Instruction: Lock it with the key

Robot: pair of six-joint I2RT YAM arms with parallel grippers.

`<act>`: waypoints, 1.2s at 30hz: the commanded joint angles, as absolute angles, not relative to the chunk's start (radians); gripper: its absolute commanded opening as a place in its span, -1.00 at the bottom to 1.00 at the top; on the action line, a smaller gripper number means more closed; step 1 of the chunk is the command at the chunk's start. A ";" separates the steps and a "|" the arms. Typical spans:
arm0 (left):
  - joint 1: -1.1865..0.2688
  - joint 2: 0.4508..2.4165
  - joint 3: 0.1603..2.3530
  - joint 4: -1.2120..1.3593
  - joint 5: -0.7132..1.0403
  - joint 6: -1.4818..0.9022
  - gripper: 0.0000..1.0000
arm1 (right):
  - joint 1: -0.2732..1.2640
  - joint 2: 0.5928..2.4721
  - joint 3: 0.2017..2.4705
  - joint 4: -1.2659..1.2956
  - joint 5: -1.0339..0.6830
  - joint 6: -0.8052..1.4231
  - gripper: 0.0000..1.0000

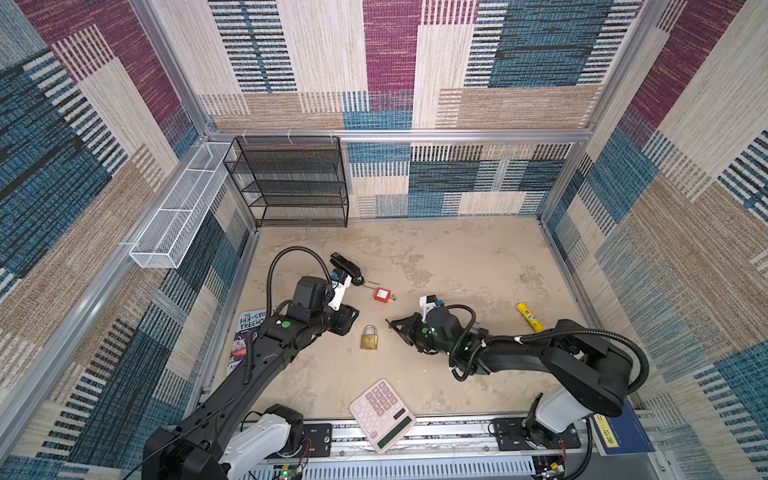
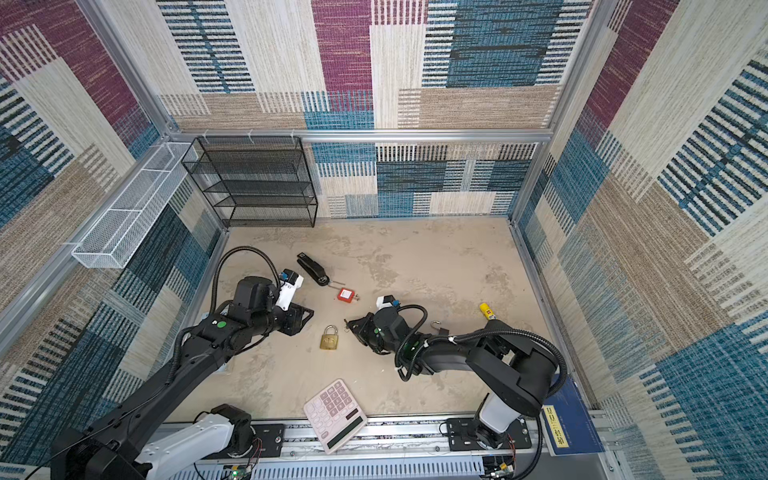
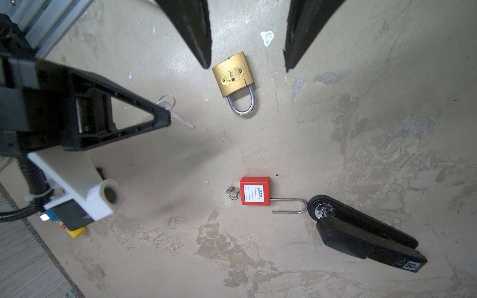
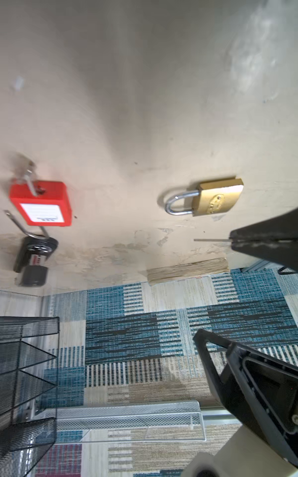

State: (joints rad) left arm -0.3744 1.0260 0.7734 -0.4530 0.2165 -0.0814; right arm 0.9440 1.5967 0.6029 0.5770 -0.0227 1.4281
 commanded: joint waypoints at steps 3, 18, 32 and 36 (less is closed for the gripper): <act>-0.374 1.018 0.749 -0.431 0.224 -0.133 -0.04 | 0.981 1.609 0.618 0.478 0.091 1.589 -1.00; -0.374 1.012 0.727 -0.426 0.245 -0.151 -0.05 | 1.015 1.692 0.628 0.497 0.117 1.615 -0.98; -0.374 1.011 0.735 -0.447 0.212 -0.141 -0.04 | 1.014 1.742 0.629 0.582 0.092 1.604 -0.92; -0.374 0.997 0.722 -0.435 0.203 -0.132 -0.05 | 1.015 1.751 0.633 0.594 0.098 1.601 -0.93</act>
